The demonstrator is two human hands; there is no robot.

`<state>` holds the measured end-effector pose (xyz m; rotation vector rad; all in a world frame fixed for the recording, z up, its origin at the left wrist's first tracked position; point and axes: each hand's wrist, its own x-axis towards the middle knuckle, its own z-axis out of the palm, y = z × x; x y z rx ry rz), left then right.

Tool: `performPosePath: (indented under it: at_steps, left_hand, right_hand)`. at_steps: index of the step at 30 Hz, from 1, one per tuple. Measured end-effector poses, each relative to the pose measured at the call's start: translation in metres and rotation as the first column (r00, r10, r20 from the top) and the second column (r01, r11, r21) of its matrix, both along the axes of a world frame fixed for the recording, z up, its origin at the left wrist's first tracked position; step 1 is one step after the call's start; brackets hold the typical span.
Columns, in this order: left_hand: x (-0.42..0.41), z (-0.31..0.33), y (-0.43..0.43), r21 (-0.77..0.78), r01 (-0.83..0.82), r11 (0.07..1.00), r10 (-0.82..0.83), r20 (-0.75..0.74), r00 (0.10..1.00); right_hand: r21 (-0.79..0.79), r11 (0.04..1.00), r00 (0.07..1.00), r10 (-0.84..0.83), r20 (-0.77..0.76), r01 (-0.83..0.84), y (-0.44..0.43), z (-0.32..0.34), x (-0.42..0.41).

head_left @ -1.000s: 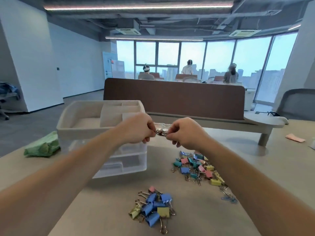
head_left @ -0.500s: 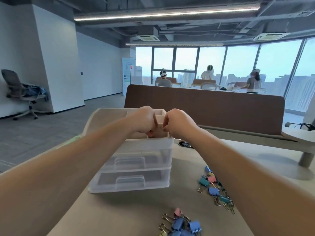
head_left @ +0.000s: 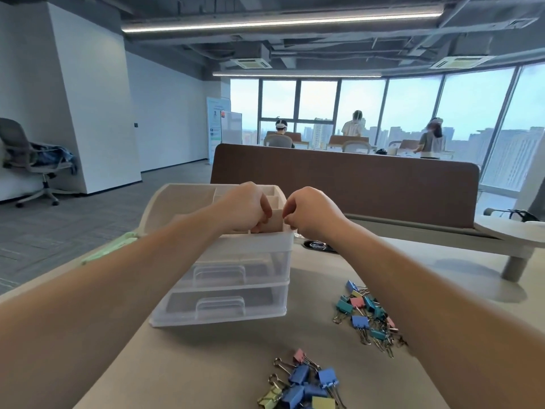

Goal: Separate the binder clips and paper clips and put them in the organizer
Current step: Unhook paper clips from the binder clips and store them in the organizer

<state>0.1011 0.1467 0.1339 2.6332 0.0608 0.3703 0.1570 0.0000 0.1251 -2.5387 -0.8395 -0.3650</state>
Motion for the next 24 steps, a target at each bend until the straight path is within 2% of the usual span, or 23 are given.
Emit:
performPosePath:
  at_steps: [6, 9, 14, 24]
  left_hand:
    - [-0.019, -0.003, -0.041, 0.071, 0.094, 0.993, -0.107, 0.194, 0.975]
    - [-0.025, -0.018, -0.073, 0.052, 0.169, 0.984, -0.176, 0.222, 0.959]
    - [-0.024, -0.065, -0.135, 0.054, 0.324, 0.945, -0.327, 0.090, 0.941]
    - [0.004, -0.145, -0.224, 0.116, 0.475, 0.872, -0.452, -0.180, 0.874]
  right_hand:
    - [0.008, 1.000, 1.000, -0.011, -0.017, 0.011, -0.043, -0.012, -0.013]
    - [-0.035, 0.998, 0.998, -0.050, -0.046, 0.048, -0.081, -0.026, -0.022]
    - [-0.071, 0.984, 0.978, -0.169, -0.124, 0.161, -0.158, -0.065, -0.028]
    - [-0.257, 0.918, 0.905, -0.361, -0.227, 0.302, -0.260, -0.130, -0.042]
